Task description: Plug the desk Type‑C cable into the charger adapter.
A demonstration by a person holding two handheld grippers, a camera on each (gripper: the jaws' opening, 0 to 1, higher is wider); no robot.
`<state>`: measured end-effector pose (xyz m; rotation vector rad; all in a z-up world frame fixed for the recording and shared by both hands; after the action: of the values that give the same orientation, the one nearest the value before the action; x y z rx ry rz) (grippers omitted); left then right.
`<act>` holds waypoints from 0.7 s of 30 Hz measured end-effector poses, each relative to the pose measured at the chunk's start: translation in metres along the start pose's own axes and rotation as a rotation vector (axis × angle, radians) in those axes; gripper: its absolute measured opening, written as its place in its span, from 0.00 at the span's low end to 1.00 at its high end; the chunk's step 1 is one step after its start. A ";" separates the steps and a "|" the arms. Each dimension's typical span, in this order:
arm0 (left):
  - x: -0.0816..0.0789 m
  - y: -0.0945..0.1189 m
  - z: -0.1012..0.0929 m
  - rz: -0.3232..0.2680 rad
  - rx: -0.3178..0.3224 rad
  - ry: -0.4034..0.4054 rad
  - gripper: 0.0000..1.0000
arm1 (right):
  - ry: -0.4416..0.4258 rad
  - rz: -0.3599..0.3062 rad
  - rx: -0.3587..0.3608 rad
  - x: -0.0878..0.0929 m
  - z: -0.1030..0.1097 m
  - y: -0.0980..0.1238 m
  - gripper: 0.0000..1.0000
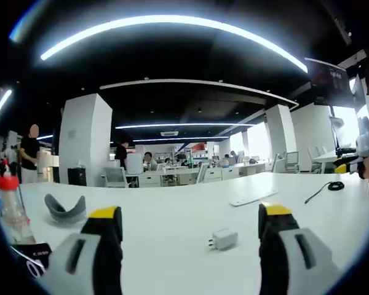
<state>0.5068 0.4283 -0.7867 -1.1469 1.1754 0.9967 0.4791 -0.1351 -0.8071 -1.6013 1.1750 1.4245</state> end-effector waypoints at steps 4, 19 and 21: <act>0.000 -0.001 -0.001 0.004 0.008 -0.005 0.92 | 0.002 0.015 -0.022 0.001 0.002 -0.002 0.55; 0.002 -0.002 -0.008 0.030 0.032 -0.075 0.86 | 0.007 0.012 -0.052 0.000 0.006 -0.003 0.54; 0.002 -0.002 -0.008 0.027 0.030 -0.075 0.86 | 0.010 0.008 -0.054 0.000 0.007 -0.002 0.54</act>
<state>0.5077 0.4200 -0.7886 -1.0635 1.1453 1.0307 0.4787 -0.1281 -0.8080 -1.6437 1.1587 1.4659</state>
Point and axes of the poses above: the point that each gripper's makers call its tool centre point, and the gripper's own axes: y roughly backward along the fingers, z roughly to its left, x roughly out of its underside, the point moved 10 cm from there along y, roughly backward along the fingers, and after that the axes turned 5 degrees about -x, right-handed, at the moved point
